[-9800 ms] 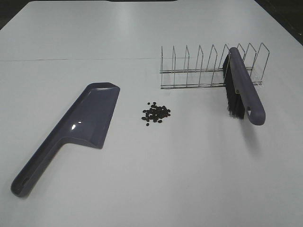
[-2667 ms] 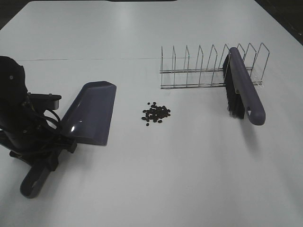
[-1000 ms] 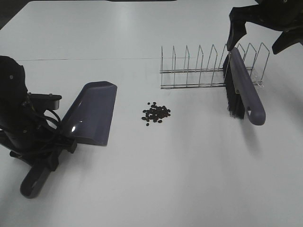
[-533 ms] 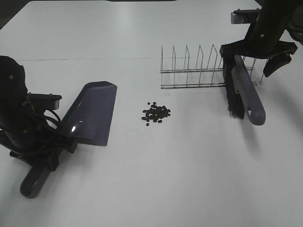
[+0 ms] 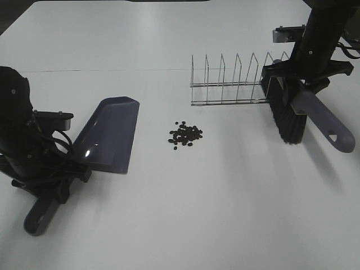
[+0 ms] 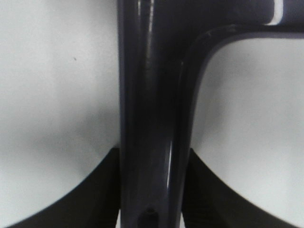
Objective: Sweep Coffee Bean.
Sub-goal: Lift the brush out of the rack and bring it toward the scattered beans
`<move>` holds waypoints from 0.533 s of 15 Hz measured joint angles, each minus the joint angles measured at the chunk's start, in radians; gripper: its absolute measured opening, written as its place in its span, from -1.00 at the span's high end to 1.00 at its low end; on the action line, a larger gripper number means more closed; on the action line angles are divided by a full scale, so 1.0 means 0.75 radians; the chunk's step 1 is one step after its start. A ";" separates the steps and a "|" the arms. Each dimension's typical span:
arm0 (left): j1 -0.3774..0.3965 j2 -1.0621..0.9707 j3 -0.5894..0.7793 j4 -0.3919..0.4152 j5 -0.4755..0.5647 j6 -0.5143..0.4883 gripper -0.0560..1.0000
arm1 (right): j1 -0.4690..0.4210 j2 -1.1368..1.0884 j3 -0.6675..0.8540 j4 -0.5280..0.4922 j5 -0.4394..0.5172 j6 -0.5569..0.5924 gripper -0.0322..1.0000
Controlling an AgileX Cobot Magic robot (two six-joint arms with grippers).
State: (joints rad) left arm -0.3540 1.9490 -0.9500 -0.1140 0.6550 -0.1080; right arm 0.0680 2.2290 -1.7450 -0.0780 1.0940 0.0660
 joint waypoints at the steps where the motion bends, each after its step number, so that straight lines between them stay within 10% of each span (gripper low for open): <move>1: 0.000 0.000 0.000 0.000 0.001 0.000 0.30 | 0.000 -0.005 0.000 0.000 0.019 0.000 0.28; 8: 0.000 0.000 -0.001 0.027 0.024 0.059 0.30 | 0.000 -0.285 0.000 0.000 0.151 0.000 0.28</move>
State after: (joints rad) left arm -0.3540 1.9490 -0.9510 -0.0940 0.6730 -0.0640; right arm 0.0680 2.0150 -1.7450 -0.0780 1.2070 0.0660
